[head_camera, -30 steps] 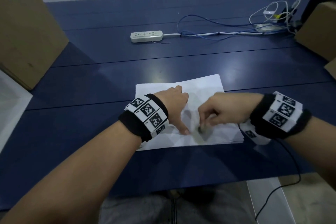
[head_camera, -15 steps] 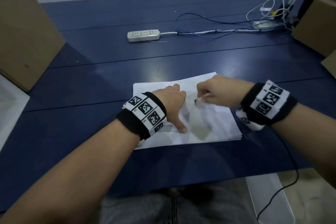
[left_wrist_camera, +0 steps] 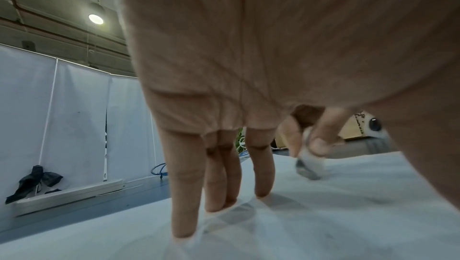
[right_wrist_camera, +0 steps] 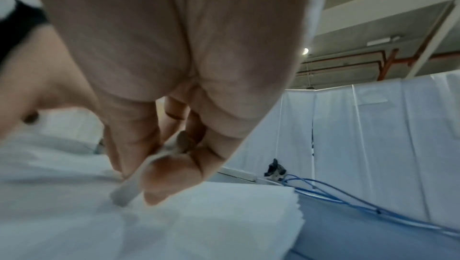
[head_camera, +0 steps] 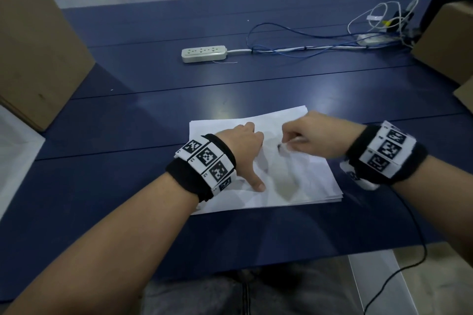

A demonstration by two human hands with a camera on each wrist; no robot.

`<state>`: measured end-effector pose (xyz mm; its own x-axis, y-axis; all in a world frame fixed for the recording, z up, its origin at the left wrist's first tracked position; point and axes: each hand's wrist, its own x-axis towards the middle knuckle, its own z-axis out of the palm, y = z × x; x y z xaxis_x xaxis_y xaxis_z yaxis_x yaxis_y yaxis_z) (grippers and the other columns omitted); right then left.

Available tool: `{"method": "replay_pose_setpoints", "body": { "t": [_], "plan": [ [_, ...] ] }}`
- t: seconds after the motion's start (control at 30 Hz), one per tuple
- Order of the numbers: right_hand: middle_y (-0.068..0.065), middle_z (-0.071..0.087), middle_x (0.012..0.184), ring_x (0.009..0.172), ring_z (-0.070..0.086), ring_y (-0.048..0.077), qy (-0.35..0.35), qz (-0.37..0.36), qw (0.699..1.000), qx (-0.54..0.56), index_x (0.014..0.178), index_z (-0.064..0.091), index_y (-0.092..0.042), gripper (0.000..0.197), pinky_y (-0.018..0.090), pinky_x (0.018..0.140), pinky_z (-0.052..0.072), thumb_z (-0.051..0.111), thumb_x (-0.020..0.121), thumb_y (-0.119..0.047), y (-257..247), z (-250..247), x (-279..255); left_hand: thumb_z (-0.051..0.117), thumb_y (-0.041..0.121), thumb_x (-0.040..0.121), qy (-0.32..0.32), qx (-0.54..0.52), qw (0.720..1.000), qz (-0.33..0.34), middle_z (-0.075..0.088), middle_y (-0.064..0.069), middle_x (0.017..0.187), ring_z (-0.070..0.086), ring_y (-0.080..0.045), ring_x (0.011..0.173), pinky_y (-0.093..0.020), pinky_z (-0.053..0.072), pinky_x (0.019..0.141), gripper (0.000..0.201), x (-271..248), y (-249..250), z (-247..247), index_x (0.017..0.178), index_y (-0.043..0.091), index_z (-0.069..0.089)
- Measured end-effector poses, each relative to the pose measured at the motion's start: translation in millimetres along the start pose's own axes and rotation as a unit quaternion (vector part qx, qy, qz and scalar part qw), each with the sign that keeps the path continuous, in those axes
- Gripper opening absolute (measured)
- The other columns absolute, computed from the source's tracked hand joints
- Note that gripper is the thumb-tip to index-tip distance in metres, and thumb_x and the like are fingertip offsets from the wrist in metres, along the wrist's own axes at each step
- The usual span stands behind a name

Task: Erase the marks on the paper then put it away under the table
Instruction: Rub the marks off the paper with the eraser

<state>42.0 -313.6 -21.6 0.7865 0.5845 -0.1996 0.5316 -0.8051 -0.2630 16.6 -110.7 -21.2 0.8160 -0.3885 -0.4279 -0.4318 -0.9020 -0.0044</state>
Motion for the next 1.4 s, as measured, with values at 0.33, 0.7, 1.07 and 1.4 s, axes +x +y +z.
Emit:
{"method": "replay_pose_setpoints", "body": {
  "t": [0.33,0.7,1.07,1.4],
  "plan": [
    [-0.005,0.072,0.095,0.089,0.062,0.016,0.002,0.01,1.0,-0.011,0.099,0.066,-0.021,0.009,0.031,0.079,0.049,0.061,0.093,-0.024,1,-3,1,0.081,0.071,0.053,-0.007,-0.001,1.0,-0.002,0.041,0.001,0.114,0.042,-0.016,0.091,-0.038,0.049,0.078,0.09,0,3,-1,0.119,0.018,0.049],
    [-0.011,0.072,0.096,0.092,0.063,0.014,-0.017,0.014,1.0,0.01,0.099,0.067,-0.025,0.008,0.036,0.086,0.053,0.062,0.093,-0.026,-1,-2,-7,0.081,0.071,0.053,-0.006,-0.001,1.0,-0.002,0.042,0.0,0.113,0.046,-0.017,0.096,-0.039,0.05,0.08,0.091,0,2,-1,0.119,0.017,0.049],
    [-0.009,0.072,0.097,0.089,0.063,0.01,-0.041,-0.007,0.999,-0.003,0.098,0.067,-0.023,0.008,0.031,0.083,0.052,0.062,0.092,-0.024,-7,-3,-10,0.082,0.07,0.052,-0.015,-0.003,1.0,-0.007,0.041,0.001,0.113,0.044,-0.017,0.093,-0.039,0.05,0.08,0.091,0,3,-3,0.118,0.017,0.05],
    [-0.015,0.073,0.097,0.09,0.064,0.004,-0.097,-0.028,0.994,0.034,0.097,0.068,-0.027,0.006,0.023,0.082,0.051,0.064,0.092,-0.027,-8,2,-20,0.081,0.071,0.052,-0.012,0.002,1.0,-0.003,0.041,0.001,0.113,0.043,-0.017,0.092,-0.036,0.047,0.075,0.091,1,3,-2,0.118,0.017,0.049]
  ]
}}
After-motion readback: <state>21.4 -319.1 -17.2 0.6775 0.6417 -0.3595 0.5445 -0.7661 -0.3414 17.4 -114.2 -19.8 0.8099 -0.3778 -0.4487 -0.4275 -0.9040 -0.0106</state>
